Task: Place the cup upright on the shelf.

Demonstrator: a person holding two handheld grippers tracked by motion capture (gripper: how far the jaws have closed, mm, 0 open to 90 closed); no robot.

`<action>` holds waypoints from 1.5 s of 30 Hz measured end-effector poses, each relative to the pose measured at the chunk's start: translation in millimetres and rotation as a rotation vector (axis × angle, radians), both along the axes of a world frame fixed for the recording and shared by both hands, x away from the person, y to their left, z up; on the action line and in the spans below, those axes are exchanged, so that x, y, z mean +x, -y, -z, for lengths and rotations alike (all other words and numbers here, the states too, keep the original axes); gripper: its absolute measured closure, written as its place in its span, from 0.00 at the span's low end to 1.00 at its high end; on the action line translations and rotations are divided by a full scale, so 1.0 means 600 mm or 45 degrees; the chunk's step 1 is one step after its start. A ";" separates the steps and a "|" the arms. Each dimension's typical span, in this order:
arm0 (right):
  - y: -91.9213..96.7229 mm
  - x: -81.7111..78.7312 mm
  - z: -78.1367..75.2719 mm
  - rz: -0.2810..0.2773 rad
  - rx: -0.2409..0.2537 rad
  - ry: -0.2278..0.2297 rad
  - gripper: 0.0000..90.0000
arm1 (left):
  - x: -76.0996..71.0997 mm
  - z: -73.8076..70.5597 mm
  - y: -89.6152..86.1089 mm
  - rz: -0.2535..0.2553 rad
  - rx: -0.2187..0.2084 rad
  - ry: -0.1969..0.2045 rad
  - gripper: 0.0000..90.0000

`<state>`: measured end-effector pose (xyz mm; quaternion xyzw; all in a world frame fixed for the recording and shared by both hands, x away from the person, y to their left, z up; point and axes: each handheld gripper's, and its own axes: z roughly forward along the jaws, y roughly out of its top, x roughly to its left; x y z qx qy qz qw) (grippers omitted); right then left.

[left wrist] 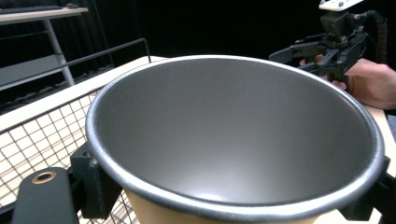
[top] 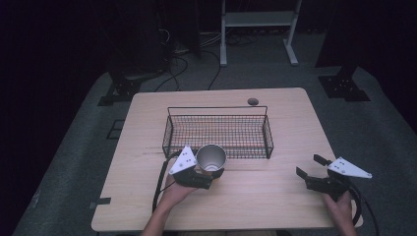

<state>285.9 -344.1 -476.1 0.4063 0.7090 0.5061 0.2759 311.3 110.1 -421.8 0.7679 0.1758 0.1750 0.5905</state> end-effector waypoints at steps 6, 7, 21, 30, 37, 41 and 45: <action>0.000 0.000 0.000 -0.001 0.002 0.003 0.14 | 0.013 -0.013 0.002 0.008 0.004 -0.005 0.15; 0.000 0.000 0.000 0.000 0.005 0.002 0.14 | 0.017 -0.018 0.004 0.012 0.015 0.004 0.15; 0.000 -0.001 0.000 -0.002 0.006 0.002 0.14 | 0.041 -0.041 0.013 0.041 0.018 0.007 0.15; 0.000 -0.001 -0.001 -0.002 0.011 0.003 0.14 | 0.060 -0.058 0.022 0.067 0.019 0.009 0.15; 0.001 0.000 -0.001 -0.004 0.011 0.005 0.14 | 0.071 -0.070 0.026 0.079 0.013 0.008 0.15; 0.001 0.000 -0.001 -0.003 0.013 0.002 0.14 | 0.078 -0.077 0.026 0.081 0.011 0.013 0.15; 0.001 0.000 -0.001 -0.003 0.012 0.003 0.14 | 0.088 -0.090 0.028 0.082 0.015 0.028 0.15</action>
